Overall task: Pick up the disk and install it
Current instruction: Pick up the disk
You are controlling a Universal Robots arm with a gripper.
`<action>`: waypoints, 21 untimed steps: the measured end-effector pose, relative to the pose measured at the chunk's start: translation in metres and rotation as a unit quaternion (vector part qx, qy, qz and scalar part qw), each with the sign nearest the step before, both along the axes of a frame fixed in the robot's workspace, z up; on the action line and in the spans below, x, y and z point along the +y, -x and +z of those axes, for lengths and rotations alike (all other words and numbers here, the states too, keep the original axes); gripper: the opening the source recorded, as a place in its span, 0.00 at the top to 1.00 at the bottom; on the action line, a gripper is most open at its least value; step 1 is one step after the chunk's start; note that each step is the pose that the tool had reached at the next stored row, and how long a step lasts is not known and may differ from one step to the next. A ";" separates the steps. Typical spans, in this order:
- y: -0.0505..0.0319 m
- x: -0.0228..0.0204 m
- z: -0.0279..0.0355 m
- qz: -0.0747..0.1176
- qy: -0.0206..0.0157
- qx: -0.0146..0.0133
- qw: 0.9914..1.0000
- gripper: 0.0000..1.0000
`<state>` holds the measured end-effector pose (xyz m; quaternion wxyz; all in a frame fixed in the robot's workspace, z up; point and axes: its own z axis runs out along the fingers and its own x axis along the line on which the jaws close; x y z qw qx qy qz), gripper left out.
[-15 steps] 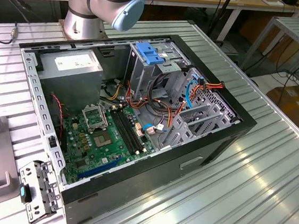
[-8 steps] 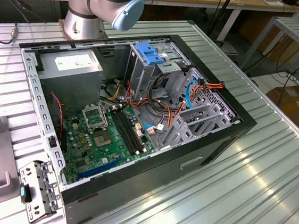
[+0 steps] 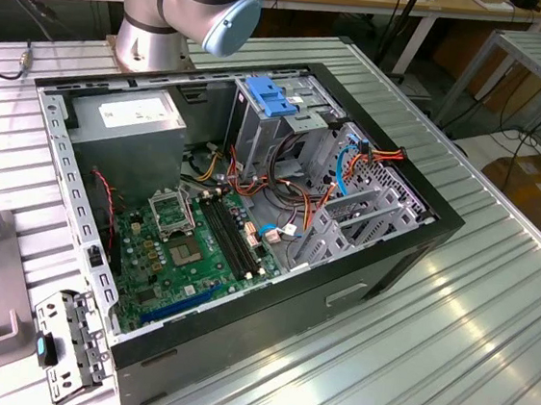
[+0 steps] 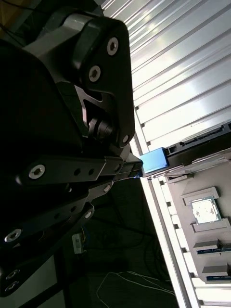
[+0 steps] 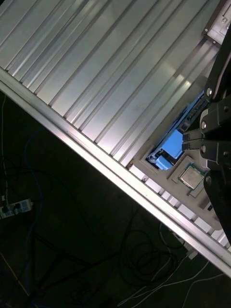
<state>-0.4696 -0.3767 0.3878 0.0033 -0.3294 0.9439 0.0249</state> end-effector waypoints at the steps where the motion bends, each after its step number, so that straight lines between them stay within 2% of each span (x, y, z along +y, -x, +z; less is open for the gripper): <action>1: 0.0000 0.0000 0.0000 0.000 0.000 0.000 1.000 0.89; 6: 0.0000 0.0000 0.0000 0.001 0.000 0.000 1.000 0.89; 8: 0.0000 0.0000 0.0000 0.007 0.000 0.000 1.000 0.89; 9: 0.0000 0.0000 0.0000 0.014 0.000 0.000 1.000 0.89; 10: 0.0000 0.0000 0.0000 0.030 0.000 0.000 1.000 0.89; 12: 0.0000 0.0000 0.0000 0.047 0.000 0.000 0.999 0.89; 15: 0.0000 0.0000 0.0000 0.074 0.000 0.000 0.997 0.89; 18: 0.0000 0.0000 0.0000 0.102 0.000 0.000 0.995 0.89; 20: 0.0000 0.0000 0.0000 0.121 0.000 0.000 0.993 0.89; 21: 0.0000 0.0000 0.0000 0.138 0.000 0.000 0.990 0.89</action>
